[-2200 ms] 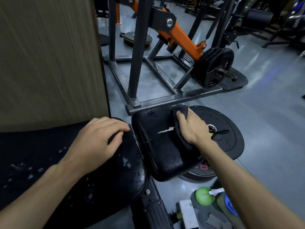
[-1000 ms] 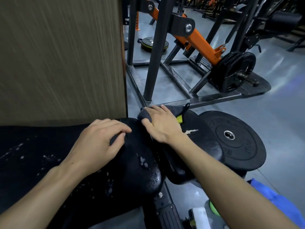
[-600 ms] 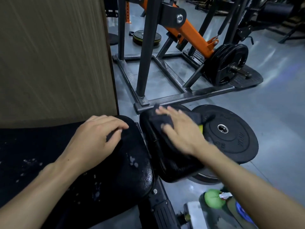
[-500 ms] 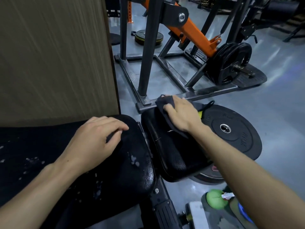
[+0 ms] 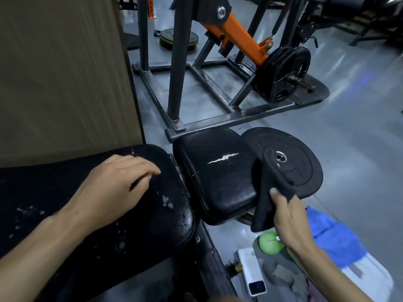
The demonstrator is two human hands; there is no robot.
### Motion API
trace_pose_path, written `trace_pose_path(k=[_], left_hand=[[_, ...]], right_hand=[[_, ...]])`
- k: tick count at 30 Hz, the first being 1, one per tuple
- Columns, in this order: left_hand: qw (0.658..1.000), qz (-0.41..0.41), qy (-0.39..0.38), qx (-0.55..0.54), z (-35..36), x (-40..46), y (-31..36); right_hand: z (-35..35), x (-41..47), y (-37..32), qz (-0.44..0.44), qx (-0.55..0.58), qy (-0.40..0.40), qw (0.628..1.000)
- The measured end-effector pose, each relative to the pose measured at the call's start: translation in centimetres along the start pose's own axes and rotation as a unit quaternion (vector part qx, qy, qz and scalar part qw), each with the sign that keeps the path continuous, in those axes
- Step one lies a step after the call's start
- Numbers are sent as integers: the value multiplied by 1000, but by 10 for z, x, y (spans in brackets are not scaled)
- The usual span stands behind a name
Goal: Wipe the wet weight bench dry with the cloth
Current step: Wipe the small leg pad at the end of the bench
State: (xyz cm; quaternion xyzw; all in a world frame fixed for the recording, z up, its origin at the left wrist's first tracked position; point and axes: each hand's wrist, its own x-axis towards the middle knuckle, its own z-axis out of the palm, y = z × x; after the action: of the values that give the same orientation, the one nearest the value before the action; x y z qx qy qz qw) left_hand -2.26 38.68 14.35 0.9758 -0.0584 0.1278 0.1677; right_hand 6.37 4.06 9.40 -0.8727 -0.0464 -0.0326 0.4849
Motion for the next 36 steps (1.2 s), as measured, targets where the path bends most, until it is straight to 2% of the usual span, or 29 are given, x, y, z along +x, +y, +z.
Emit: trace_pose_path(k=[2, 4, 6, 8, 9, 11, 13, 14, 16, 20, 24, 26, 30, 33, 36], left_hand=[[1000, -1, -4, 1, 1, -1, 1], [1000, -3, -3, 3, 2, 1, 3], [1000, -1, 4, 3, 0, 5, 6], [1000, -4, 15, -1, -5, 9, 10], [1000, -4, 21, -3, -7, 9, 12], [1000, -5, 28, -8, -10, 7, 16], [999, -7, 34, -11, -14, 3, 17], [999, -9, 36, -11, -15, 0, 17], [999, -15, 41, -11, -19, -6, 17], [999, -16, 46, 2, -26, -21, 18], [999, -21, 49, 12, -34, -34, 19], [998, -23, 50, 14, -38, -40, 20], [998, -35, 58, 13, -44, -54, 23], [996, -46, 73, 10, -47, -61, 26], [997, -37, 71, 11, -45, -66, 34]], right_hand=[[4, 11, -12, -103, -68, -38, 992], [11, 51, -22, -166, -145, -88, 971], [17, 91, -29, -145, -175, -136, 964], [24, 109, -34, -111, -193, -147, 964], [28, 104, -35, -125, -234, -147, 953], [29, 70, -37, -245, -320, -152, 902], [24, 33, -37, -345, -306, -218, 860], [23, 27, -36, -359, -283, -257, 851], [25, 51, -47, -340, -248, -294, 858], [79, 121, -80, -251, -276, -251, 893], [134, 121, -103, -249, -278, -268, 888], [126, 92, -105, -277, -254, -301, 876], [62, 24, -83, -336, -209, -335, 855], [45, 35, -83, -342, -220, -351, 843], [79, 54, -111, -178, -222, -289, 914]])
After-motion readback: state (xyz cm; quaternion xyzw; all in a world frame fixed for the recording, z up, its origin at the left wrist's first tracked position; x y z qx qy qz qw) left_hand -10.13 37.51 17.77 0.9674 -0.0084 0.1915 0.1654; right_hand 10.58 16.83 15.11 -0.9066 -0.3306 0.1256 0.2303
